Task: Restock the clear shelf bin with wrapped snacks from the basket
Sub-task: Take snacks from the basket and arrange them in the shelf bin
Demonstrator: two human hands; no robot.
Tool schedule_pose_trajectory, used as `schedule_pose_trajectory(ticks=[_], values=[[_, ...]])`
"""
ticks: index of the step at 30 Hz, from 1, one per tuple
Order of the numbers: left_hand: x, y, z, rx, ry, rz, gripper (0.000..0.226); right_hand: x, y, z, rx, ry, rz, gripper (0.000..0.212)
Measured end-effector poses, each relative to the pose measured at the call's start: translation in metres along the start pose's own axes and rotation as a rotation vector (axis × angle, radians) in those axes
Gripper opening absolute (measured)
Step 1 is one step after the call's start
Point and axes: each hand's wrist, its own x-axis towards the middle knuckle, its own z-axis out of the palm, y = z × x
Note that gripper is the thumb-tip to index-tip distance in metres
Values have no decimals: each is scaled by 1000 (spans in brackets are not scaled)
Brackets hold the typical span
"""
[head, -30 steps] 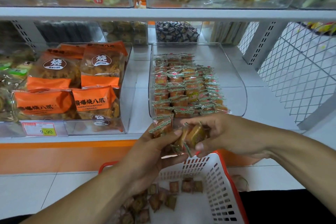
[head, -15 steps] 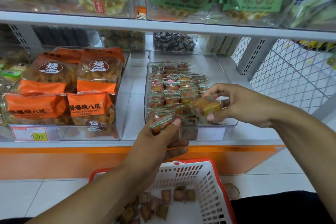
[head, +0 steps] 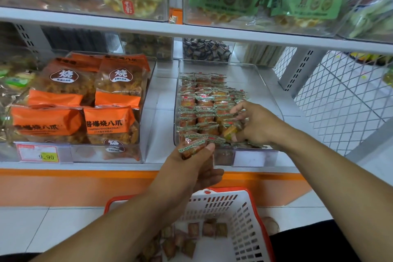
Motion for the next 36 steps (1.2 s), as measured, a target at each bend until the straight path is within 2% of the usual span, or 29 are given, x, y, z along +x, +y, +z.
schedule_pose_trajectory(ticks=[4, 7, 14, 19, 27, 31, 36], values=[[0, 0, -1, -20, 10, -6, 33, 0, -1, -6, -53, 75, -33, 56], [0, 0, 0, -32, 7, -16, 35, 1, 0, -8, -143, 65, -46, 53], [0, 0, -1, -47, 14, -23, 35, -2, 0, -5, -88, 47, -51, 57], [0, 1, -1, -44, 6, -24, 36, -1, 2, -6, -179, 85, -52, 59], [1, 1, 1, -63, 7, -39, 35, -1, 2, 10, -21, -24, -11, 61], [1, 1, 0, -68, -5, -30, 34, -2, 3, 11, -3, -11, -8, 60], [-1, 0, 2, -56, -105, -38, 44, -4, 1, 16, -98, 3, -23, 65]])
